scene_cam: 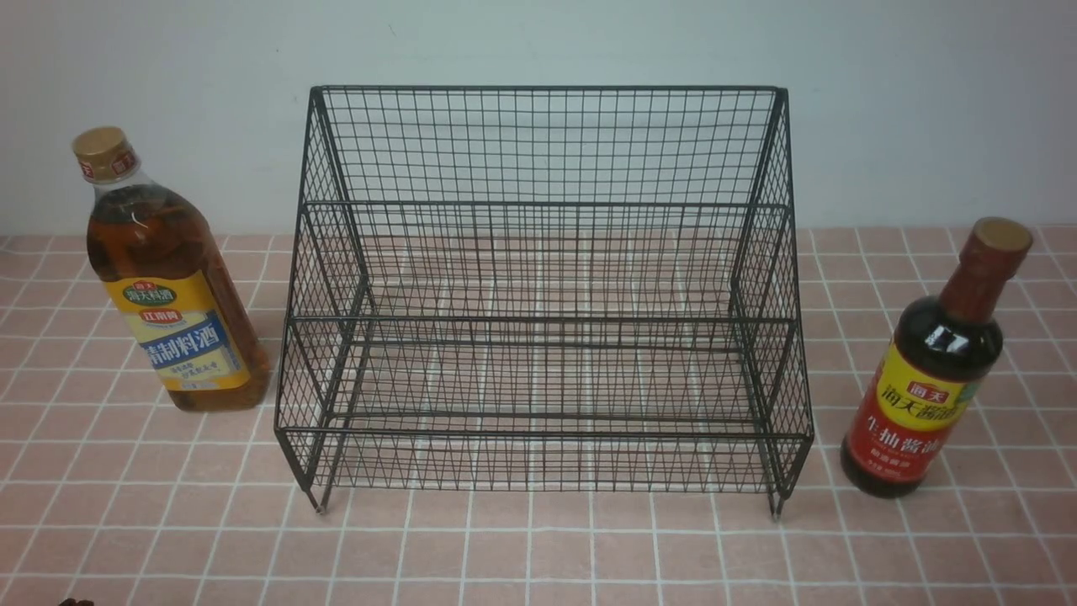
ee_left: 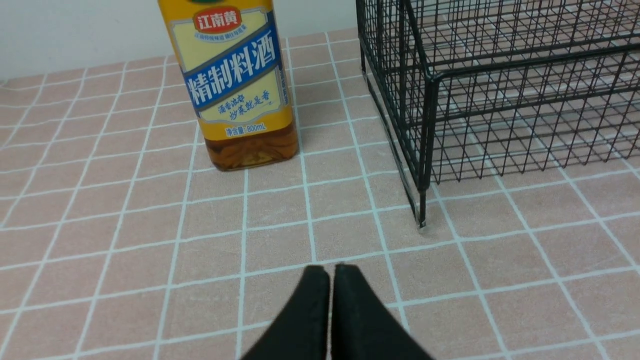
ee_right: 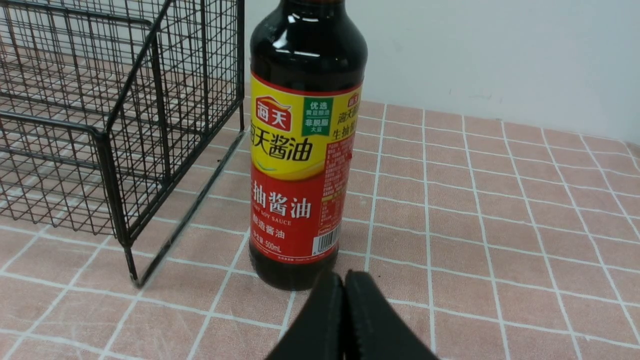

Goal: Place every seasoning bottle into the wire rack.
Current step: Use the left arm to grab the condiment bottle closest to it

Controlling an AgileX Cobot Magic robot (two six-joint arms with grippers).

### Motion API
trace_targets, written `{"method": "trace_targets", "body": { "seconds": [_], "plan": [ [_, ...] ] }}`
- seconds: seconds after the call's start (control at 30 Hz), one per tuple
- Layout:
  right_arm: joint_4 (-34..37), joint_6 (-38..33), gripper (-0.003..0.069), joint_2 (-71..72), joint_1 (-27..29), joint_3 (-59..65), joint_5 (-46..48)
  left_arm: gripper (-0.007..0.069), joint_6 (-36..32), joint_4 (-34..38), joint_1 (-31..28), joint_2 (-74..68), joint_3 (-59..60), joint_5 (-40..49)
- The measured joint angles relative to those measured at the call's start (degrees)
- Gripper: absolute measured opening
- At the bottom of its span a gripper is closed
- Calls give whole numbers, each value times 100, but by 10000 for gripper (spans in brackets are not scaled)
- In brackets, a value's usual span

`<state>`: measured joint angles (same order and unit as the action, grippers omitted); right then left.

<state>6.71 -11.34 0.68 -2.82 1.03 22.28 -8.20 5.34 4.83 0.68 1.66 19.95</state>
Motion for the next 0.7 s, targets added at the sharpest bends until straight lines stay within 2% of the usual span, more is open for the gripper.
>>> {"method": "trace_targets", "body": {
  "seconds": [0.1,0.2,0.27,0.33,0.4,0.47,0.53,0.57,0.63,0.7],
  "plan": [
    [0,0,-14,0,0,0,0,-7,175,492,0,0,-1,-335],
    [0,0,-14,0,0,0,0,-7,424,1503,0,0,-1,-1366],
    [0,0,-14,0,0,0,0,-7,446,1823,0,0,-1,-1725],
    [0,0,-14,0,0,0,0,-7,461,2320,0,0,-1,-2872],
    [0,0,-14,0,0,0,0,-7,468,2515,0,0,-9,-4027],
    [0,0,-14,0,0,0,0,-7,461,2490,0,-21,-97,-4459],
    [0,0,-14,0,0,0,0,-7,450,2138,0,-248,-489,-4596],
    [0,0,-14,0,0,0,0,-7,450,2042,0,-327,-582,-4557],
    [0,0,-14,0,0,0,0,-7,435,1264,0,-1056,-1240,-4211],
    [0,0,-14,0,0,0,0,-5,435,810,0,-1717,-1598,-3946]
  ]
}}
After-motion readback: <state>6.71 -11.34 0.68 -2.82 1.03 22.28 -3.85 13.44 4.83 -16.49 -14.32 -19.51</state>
